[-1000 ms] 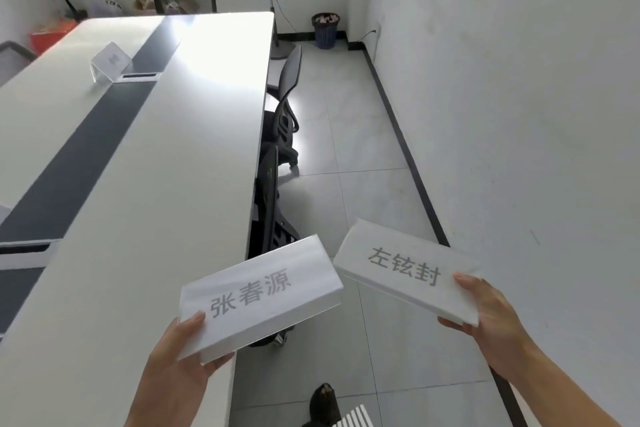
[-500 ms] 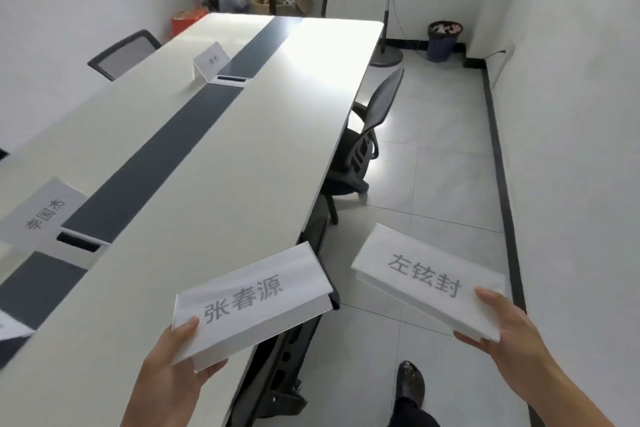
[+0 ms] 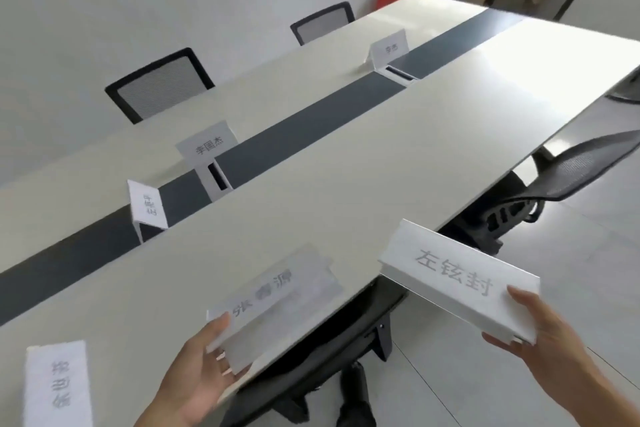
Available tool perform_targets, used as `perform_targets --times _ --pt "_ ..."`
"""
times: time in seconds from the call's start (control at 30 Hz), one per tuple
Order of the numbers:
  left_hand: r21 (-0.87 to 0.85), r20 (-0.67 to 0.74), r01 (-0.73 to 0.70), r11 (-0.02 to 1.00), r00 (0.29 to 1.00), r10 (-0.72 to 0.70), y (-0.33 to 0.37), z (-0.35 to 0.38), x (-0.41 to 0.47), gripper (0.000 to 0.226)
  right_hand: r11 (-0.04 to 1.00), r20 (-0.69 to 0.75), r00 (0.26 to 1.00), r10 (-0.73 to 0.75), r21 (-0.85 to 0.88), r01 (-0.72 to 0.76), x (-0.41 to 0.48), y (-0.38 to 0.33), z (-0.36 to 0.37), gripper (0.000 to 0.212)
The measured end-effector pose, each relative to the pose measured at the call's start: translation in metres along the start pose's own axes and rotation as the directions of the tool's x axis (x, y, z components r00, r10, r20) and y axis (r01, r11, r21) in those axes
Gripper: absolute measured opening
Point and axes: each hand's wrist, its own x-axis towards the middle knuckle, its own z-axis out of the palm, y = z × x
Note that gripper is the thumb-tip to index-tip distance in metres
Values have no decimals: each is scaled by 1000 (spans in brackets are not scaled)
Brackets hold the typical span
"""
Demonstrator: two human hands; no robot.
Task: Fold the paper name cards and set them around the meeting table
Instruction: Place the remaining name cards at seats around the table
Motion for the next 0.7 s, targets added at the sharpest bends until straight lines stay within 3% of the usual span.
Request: perform_targets --times 0.17,0.47,0.7 --pt "-57 -59 8 998 998 -12 34 -8 69 31 996 77 996 53 -72 -48 39 -19 49 17" --pt "145 -174 -128 981 973 153 131 -16 231 38 970 110 990 90 -237 -62 114 -53 161 19" --pt "165 -180 -167 972 964 196 160 -46 313 47 953 99 983 154 -280 -121 154 -46 222 25"
